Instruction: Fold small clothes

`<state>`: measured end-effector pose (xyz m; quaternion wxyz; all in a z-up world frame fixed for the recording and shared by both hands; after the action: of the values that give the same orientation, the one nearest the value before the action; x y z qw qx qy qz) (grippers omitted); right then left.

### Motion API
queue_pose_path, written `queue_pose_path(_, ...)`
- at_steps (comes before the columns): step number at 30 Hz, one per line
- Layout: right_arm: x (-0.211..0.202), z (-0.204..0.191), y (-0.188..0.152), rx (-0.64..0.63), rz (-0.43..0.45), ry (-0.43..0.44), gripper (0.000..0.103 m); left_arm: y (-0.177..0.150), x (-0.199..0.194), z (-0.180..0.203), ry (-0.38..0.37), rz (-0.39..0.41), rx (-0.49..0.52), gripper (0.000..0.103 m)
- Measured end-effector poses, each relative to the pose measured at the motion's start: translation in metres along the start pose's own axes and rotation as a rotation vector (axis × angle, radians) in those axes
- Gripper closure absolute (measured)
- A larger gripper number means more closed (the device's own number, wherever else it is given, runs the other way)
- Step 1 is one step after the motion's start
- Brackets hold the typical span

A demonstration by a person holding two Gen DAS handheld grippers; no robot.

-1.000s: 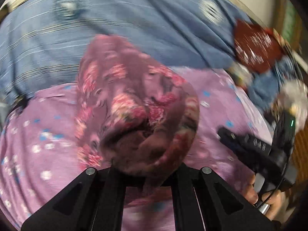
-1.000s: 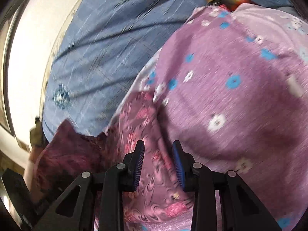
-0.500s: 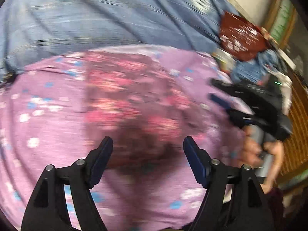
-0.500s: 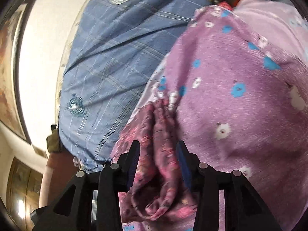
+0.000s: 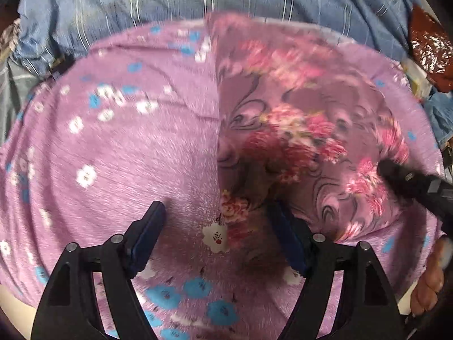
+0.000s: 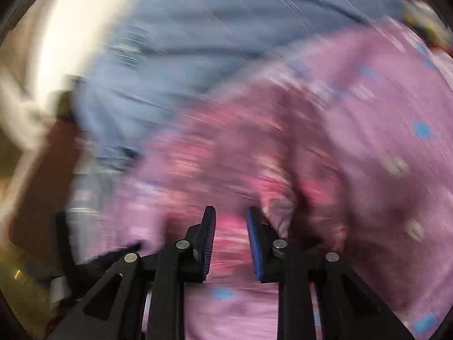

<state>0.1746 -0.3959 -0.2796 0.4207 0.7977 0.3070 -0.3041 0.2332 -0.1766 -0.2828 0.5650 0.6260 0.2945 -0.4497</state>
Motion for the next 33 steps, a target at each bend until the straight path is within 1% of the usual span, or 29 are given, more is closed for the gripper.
queue_pose_path(1, 0.009, 0.011, -0.001, 0.035, -0.035, -0.055, 0.103, -0.001, -0.001, -0.001, 0.004, 0.004, -0.004, 0.018)
queue_pose_path(2, 0.016, 0.023, -0.001, 0.085, -0.06, -0.054, 0.103, -0.001, -0.002, -0.001, 0.008, 0.002, 0.0, 0.017)
queue_pose_path(3, 0.013, 0.032, 0.001, 0.146, -0.062, 0.002, 0.103, 0.0, -0.004, -0.002, 0.003, -0.003, 0.003, 0.017)
queue_pose_path(5, 0.011, 0.039, 0.001, 0.185, -0.068, 0.033, 0.103, -0.001, -0.011, -0.006, -0.009, -0.005, 0.001, 0.018)
queue_pose_path(7, 0.013, 0.039, 0.0, 0.183, -0.066, 0.028, 0.103, -0.003, -0.028, -0.014, -0.017, 0.023, -0.012, 0.018)
queue_pose_path(9, 0.013, 0.032, -0.002, 0.144, -0.06, -0.005, 0.103, -0.005, -0.052, -0.028, -0.029, 0.069, -0.04, 0.018)
queue_pose_path(10, 0.013, 0.029, -0.002, 0.135, -0.058, -0.014, 0.101, -0.004, -0.062, -0.034, -0.033, 0.085, -0.058, 0.018)
queue_pose_path(11, 0.014, 0.026, -0.002, 0.13, -0.054, -0.023, 0.098, -0.005, -0.079, -0.045, -0.031, 0.109, -0.086, 0.018)
queue_pose_path(13, 0.014, 0.02, -0.002, 0.123, -0.045, -0.053, 0.096, -0.005, -0.1, -0.06, -0.016, 0.143, -0.118, 0.018)
queue_pose_path(14, 0.011, 0.015, -0.002, 0.114, -0.035, -0.073, 0.095, -0.006, -0.119, -0.07, 0.007, 0.174, -0.133, 0.018)
queue_pose_path(15, 0.008, 0.011, -0.002, 0.101, -0.017, -0.092, 0.091, -0.006, -0.13, -0.076, 0.027, 0.201, -0.138, 0.018)
queue_pose_path(16, 0.005, 0.004, -0.003, 0.078, 0.009, -0.109, 0.09, -0.007, -0.148, -0.084, 0.06, 0.252, -0.142, 0.018)
queue_pose_path(17, -0.002, -0.004, -0.006, 0.051, 0.043, -0.127, 0.09, -0.006, -0.157, -0.09, 0.083, 0.29, -0.143, 0.018)
queue_pose_path(18, -0.008, -0.014, -0.008, 0.02, 0.084, -0.136, 0.09, -0.007, -0.176, -0.098, 0.122, 0.364, -0.143, 0.017)
queue_pose_path(19, -0.017, -0.025, -0.012, -0.006, 0.131, -0.13, 0.09, -0.006, -0.183, -0.102, 0.141, 0.399, -0.142, 0.016)
queue_pose_path(20, -0.024, -0.034, -0.014, -0.02, 0.169, -0.117, 0.088, -0.007, -0.196, -0.108, 0.176, 0.458, -0.144, 0.015)
queue_pose_path(22, -0.038, -0.049, -0.017, -0.043, 0.249, -0.091, 0.082, -0.004, -0.207, -0.117, 0.221, 0.517, -0.158, 0.013)
queue_pose_path(24, -0.047, -0.063, -0.018, -0.085, 0.34, -0.078, 0.073, 0.001, -0.207, -0.123, 0.247, 0.546, -0.157, 0.013)
queue_pose_path(26, -0.044, -0.07, -0.015, -0.137, 0.394, -0.101, 0.071, 0.01, -0.199, -0.124, 0.282, 0.559, -0.142, 0.013)
queue_pose_path(27, -0.041, -0.07, -0.012, -0.153, 0.397, -0.117, 0.071, 0.018, -0.191, -0.123, 0.298, 0.557, -0.13, 0.013)
queue_pose_path(29, -0.029, -0.067, 0.001, -0.151, 0.358, -0.132, 0.071, 0.031, -0.174, -0.117, 0.313, 0.548, -0.115, 0.013)
queue_pose_path(31, -0.021, -0.063, 0.019, -0.117, 0.347, -0.131, 0.071, 0.041, -0.156, -0.108, 0.314, 0.542, -0.102, 0.013)
queue_pose_path(33, -0.015, -0.062, 0.034, -0.113, 0.348, -0.146, 0.071, 0.054, -0.134, -0.098, 0.306, 0.52, -0.089, 0.013)
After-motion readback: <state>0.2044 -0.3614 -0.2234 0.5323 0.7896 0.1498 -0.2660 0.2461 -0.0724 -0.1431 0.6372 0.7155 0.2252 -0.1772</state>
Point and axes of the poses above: each gripper's, at about its wrist camera, not at the fingertips, and x roughly the way its jaws point, z to its right, y to its top, the point moved 1 cm from there along x, roughly the way its jaws point, and after that the axes turned 3 degrees about z, right-handed, at the moved point
